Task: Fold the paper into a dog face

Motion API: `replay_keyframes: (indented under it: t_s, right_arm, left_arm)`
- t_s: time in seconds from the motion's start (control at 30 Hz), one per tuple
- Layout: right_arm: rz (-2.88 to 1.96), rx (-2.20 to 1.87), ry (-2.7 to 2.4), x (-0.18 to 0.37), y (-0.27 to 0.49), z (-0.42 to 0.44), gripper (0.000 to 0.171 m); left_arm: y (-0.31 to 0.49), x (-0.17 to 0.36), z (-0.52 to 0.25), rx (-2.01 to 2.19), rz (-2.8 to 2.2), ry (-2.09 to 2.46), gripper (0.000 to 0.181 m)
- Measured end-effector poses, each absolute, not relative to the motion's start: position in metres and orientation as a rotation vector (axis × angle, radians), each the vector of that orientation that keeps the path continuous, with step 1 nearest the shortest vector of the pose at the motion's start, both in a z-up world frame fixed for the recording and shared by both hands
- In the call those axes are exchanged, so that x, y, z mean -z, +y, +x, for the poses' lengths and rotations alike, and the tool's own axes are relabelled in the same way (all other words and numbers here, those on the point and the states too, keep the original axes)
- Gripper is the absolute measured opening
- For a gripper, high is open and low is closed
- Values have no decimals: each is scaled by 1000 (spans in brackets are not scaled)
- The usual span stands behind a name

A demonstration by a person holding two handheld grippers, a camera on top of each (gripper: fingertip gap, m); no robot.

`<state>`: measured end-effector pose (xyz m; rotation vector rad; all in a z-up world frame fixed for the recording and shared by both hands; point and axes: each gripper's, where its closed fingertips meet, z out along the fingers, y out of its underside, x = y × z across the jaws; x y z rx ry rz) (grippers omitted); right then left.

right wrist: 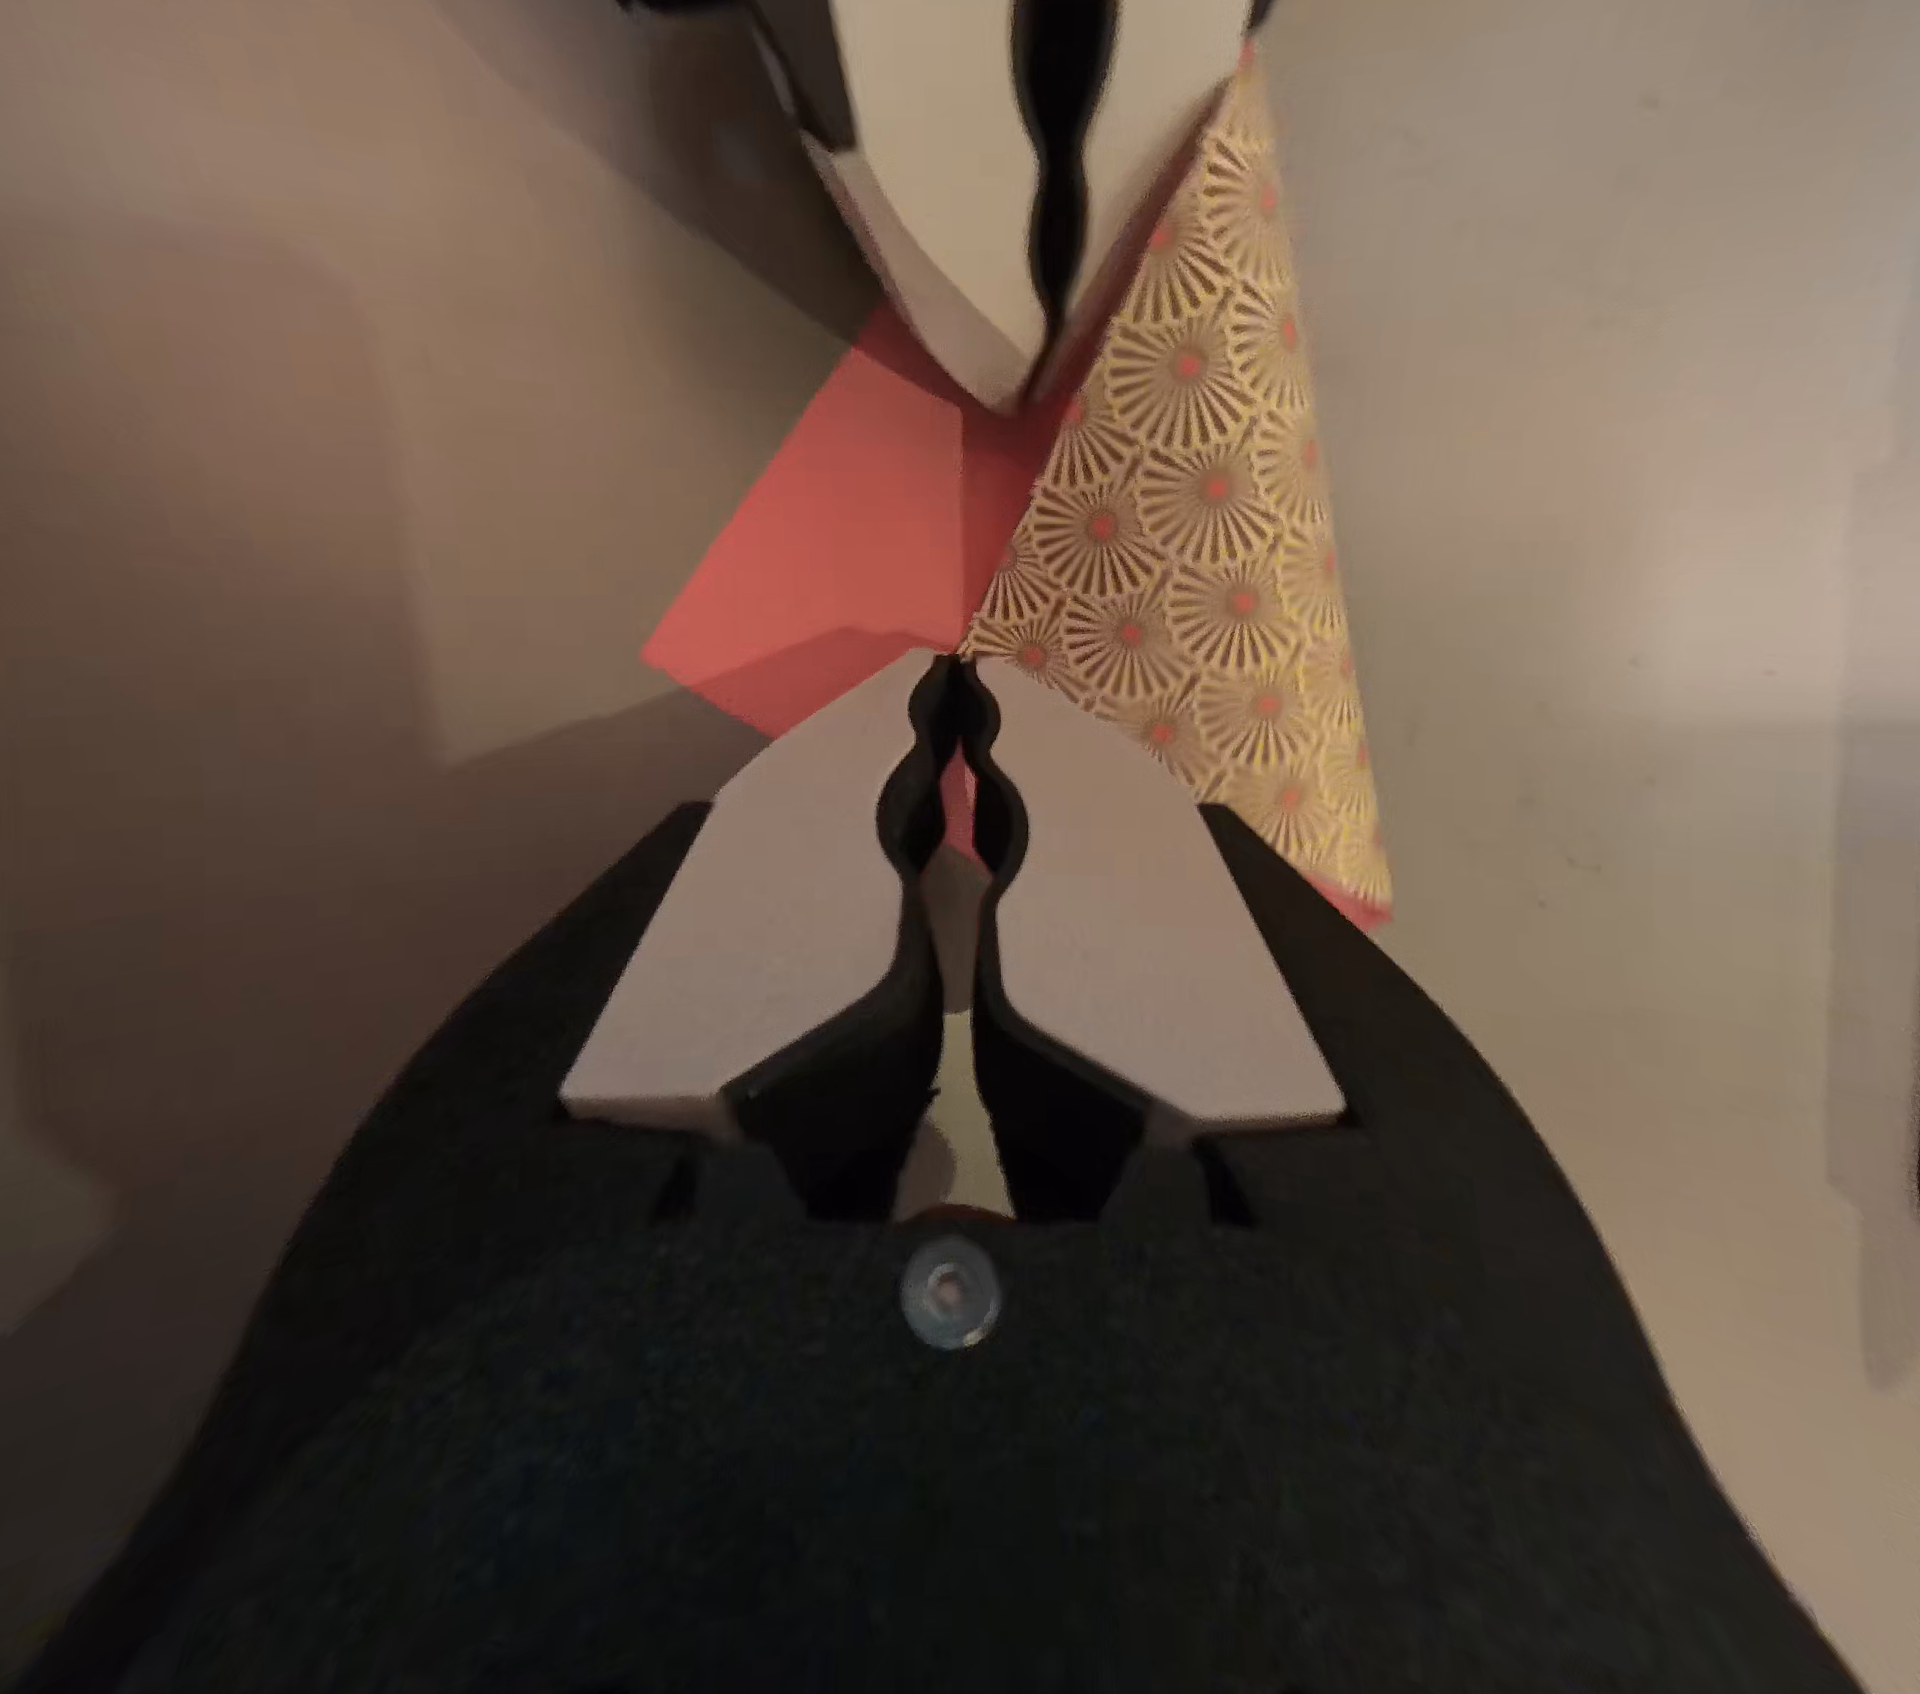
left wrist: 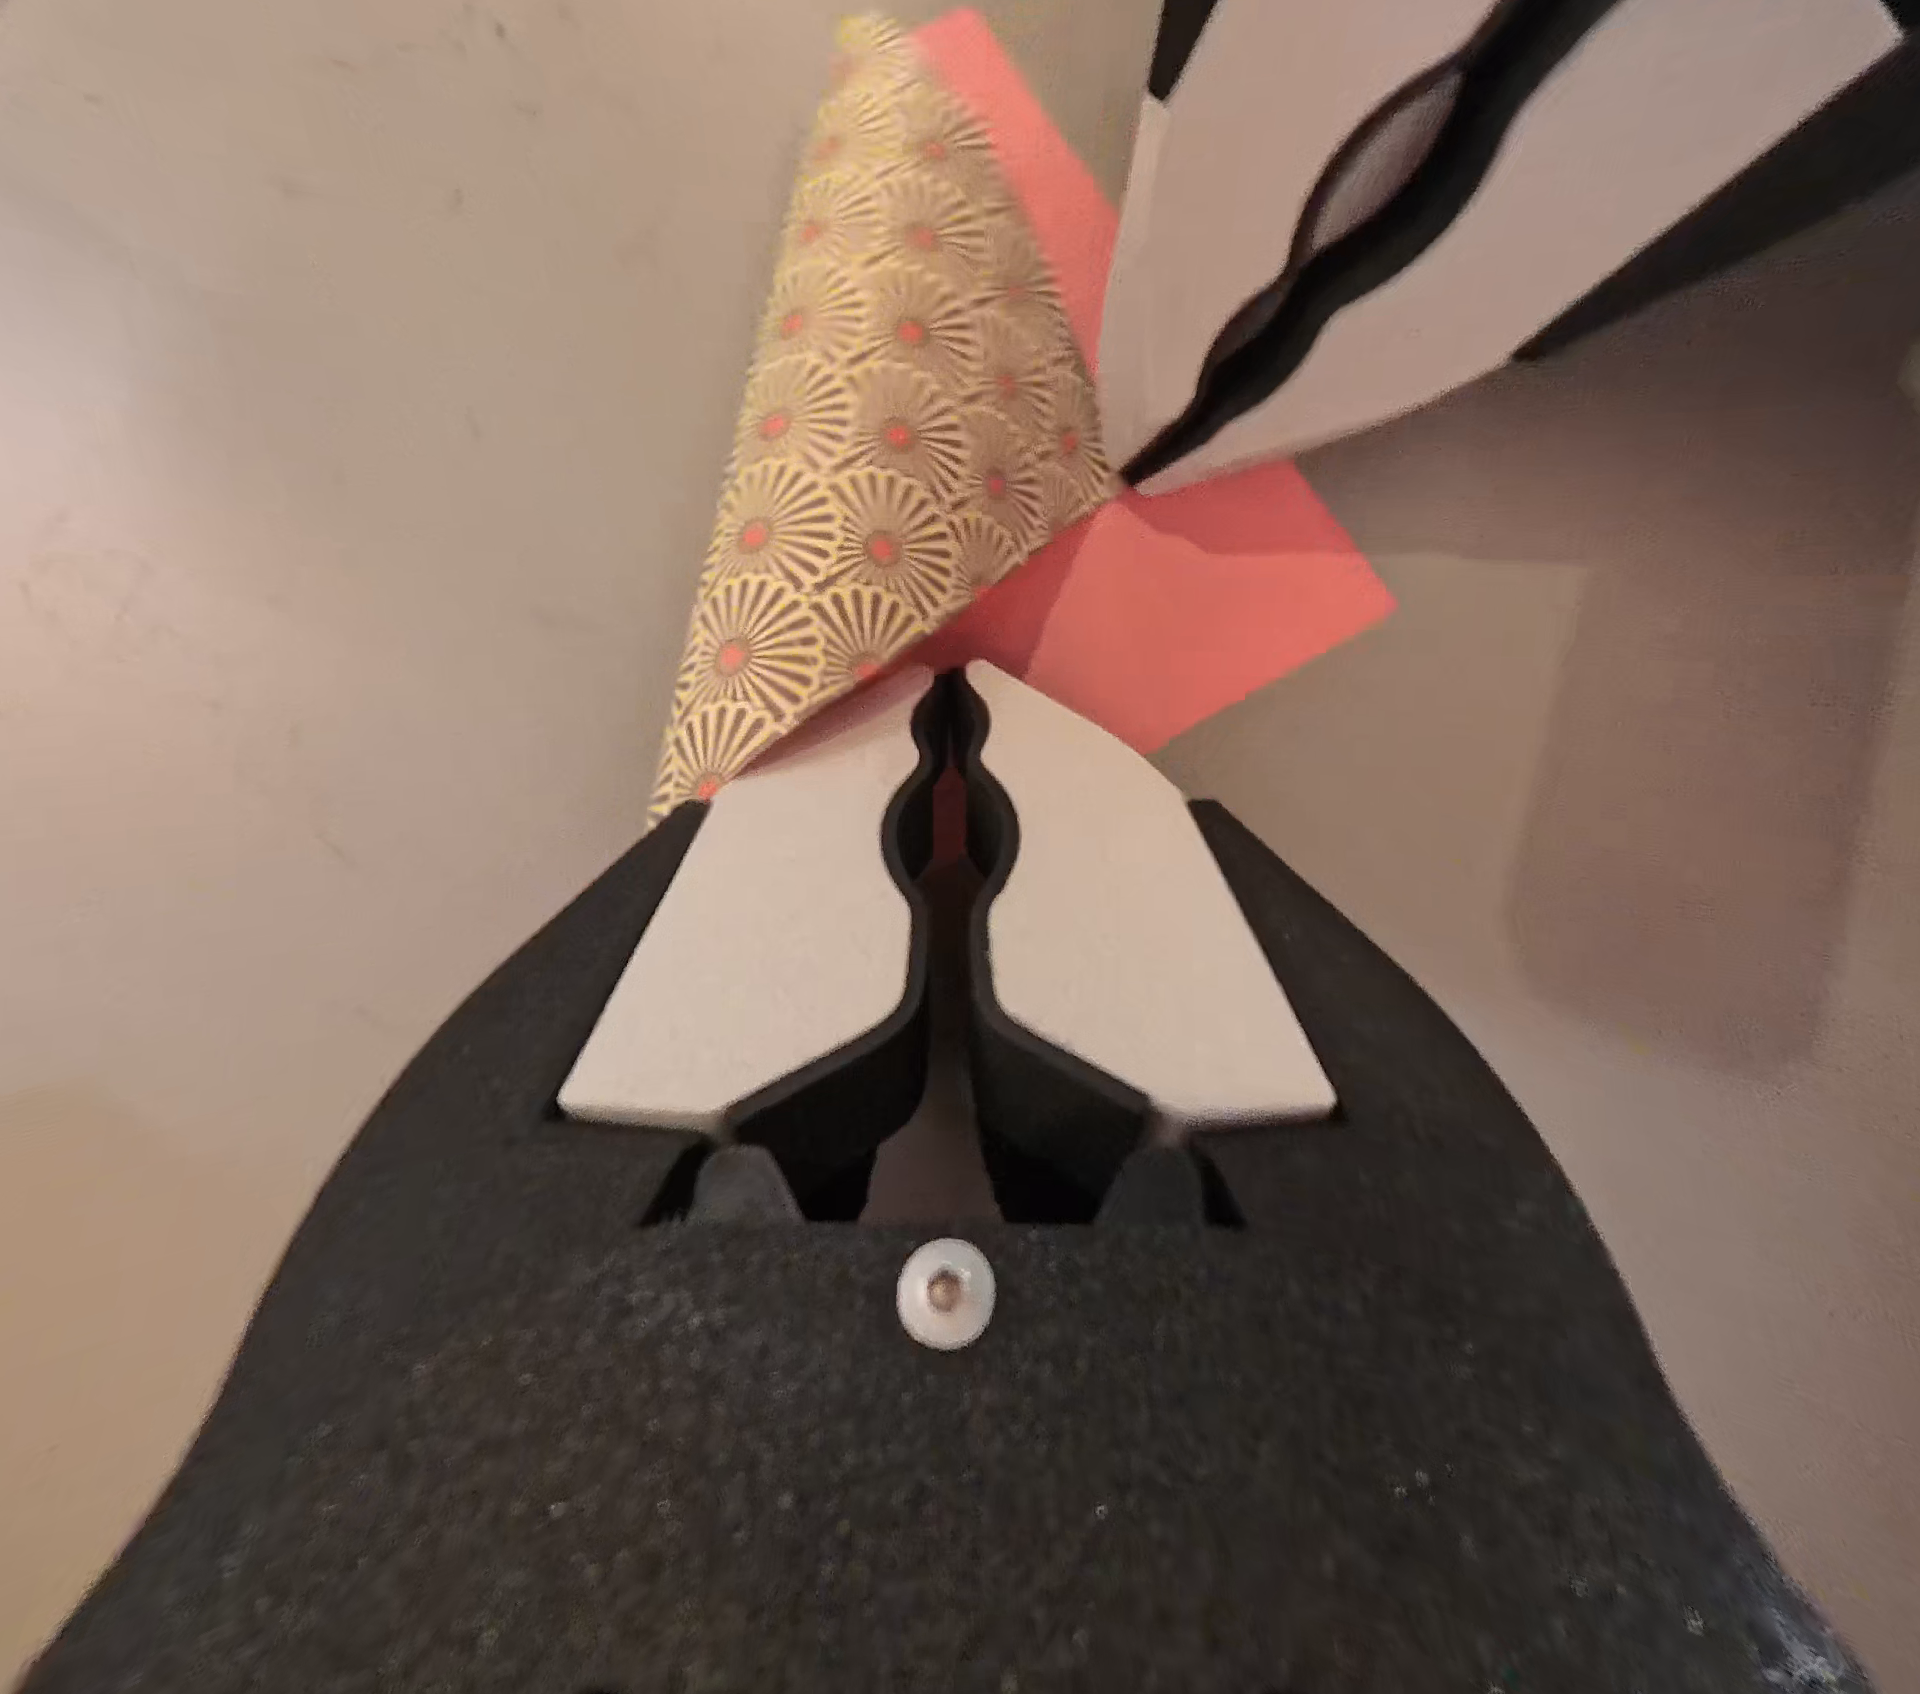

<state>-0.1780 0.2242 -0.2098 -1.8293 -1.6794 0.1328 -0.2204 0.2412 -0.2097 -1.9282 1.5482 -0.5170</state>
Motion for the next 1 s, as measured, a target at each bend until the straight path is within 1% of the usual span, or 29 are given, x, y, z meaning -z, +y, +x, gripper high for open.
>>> replay_keyframes:
  t_s: [0.03,0.1,0.2,0.43,0.53,0.63,0.7,0.77,0.83,0.9,0.93,1.0]
  right_arm:
    - [-1815,-123,-1686,210,227,-177,0]
    - [-1785,-116,-1700,210,231,-175,0]
    - [-1762,-119,-1697,210,243,-174,0]
    - [-1744,-149,-1701,210,257,-174,0]
    - [-1736,-148,-1695,210,257,-174,0]
    - [-1762,-124,-1666,209,260,-172,0]
    - [-1767,-134,-1630,204,259,-173,0]
    - [-1762,-253,-1559,188,249,-177,0]
    - [-1795,-347,-1497,179,238,-173,0]
    - [-1825,-384,-1441,175,230,-166,9]
    - [-1832,-404,-1412,173,226,-164,10]
    - [-1835,-461,-1351,166,220,-163,10]
  left_arm:
    - [239,210,-221,527,-1932,1545,0]
    - [234,209,-222,548,-1941,1546,3]
    - [223,209,-220,596,-1964,1554,21]
    - [214,209,-228,529,-1976,1597,23]
    - [233,200,-247,451,-1988,1505,29]
    - [265,187,-266,517,-2086,1272,36]
    - [280,187,-275,560,-2155,1175,44]
    - [293,192,-285,480,-2164,1163,54]
    - [306,193,-289,373,-2107,1178,54]
    - [318,195,-290,294,-2067,1203,49]
    - [323,197,-289,276,-2058,1222,49]
    - [334,201,-287,256,-2062,1236,46]
